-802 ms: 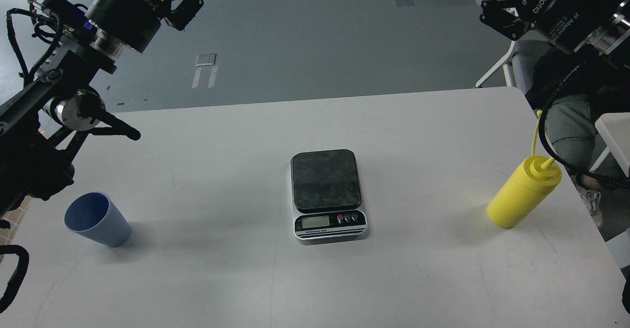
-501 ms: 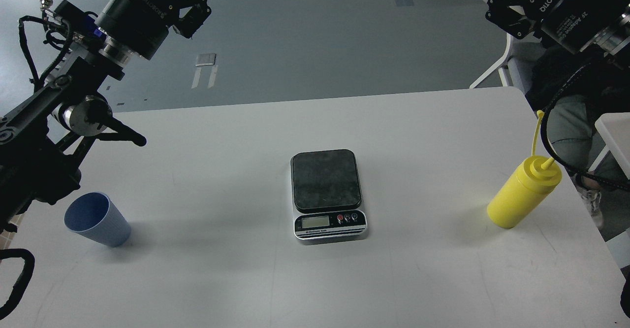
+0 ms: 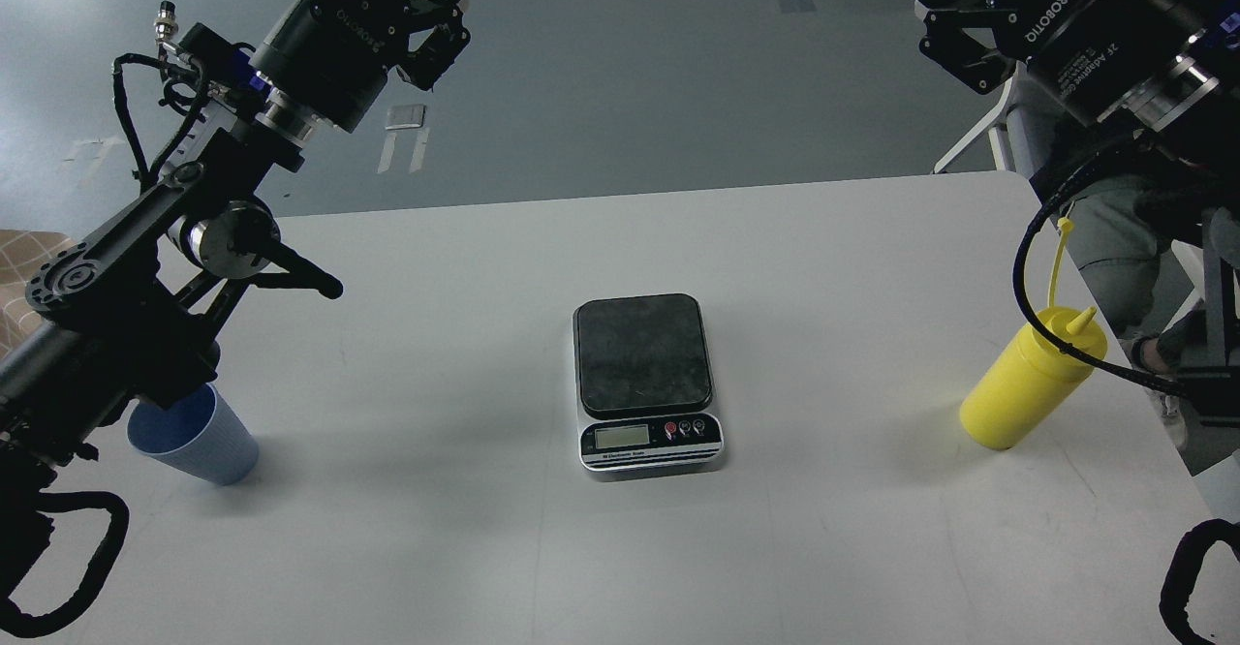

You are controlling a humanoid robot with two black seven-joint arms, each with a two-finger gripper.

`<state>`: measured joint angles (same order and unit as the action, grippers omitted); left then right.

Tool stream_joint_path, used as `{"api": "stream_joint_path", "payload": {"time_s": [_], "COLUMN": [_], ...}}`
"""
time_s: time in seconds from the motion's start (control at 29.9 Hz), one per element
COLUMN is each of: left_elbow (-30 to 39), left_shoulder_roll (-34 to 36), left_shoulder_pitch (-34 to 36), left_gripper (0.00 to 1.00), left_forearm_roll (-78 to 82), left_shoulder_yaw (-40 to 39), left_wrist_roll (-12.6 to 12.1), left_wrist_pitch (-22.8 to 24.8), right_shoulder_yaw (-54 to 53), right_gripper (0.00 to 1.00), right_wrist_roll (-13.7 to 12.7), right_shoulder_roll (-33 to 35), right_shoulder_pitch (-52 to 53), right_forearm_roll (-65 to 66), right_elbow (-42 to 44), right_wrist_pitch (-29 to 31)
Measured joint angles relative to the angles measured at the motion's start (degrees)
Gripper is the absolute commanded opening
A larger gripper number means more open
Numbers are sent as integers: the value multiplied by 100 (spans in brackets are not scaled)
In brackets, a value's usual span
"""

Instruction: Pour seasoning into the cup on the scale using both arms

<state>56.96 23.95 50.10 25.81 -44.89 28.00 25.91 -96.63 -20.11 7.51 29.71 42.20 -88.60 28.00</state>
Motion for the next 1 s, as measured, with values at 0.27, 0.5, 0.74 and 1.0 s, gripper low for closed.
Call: {"api": "stream_joint_path", "payload": {"time_s": [0.27,0.5,0.74,1.0], "left_elbow": [2,1,1,-2], "left_shoulder_roll": [-308,-328,-325,-440], "left_shoulder_pitch": [-69,-131,-132,-170], "left_gripper": [98,98,98,98], "left_forearm_roll": [-14,-55,-434,-524], "left_shoulder_yaw": [-412,-482,-545,-497], "left_wrist_roll": [0,0,0,0], "left_wrist_pitch": [-15,12,195,210], "right_shoulder_yaw": [-319,-345,-348,-356], "right_gripper": [99,99,99,99], "right_wrist_roll": [23,25,25,25], "right_shoulder_roll": [-640,-748,-751,-751], "right_shoulder_pitch": [-3,-11,21,76], "right_forearm_roll": [1,24,31,38], "right_elbow": [-4,-4,17,15], "right_wrist_pitch": [0,0,0,0]}}
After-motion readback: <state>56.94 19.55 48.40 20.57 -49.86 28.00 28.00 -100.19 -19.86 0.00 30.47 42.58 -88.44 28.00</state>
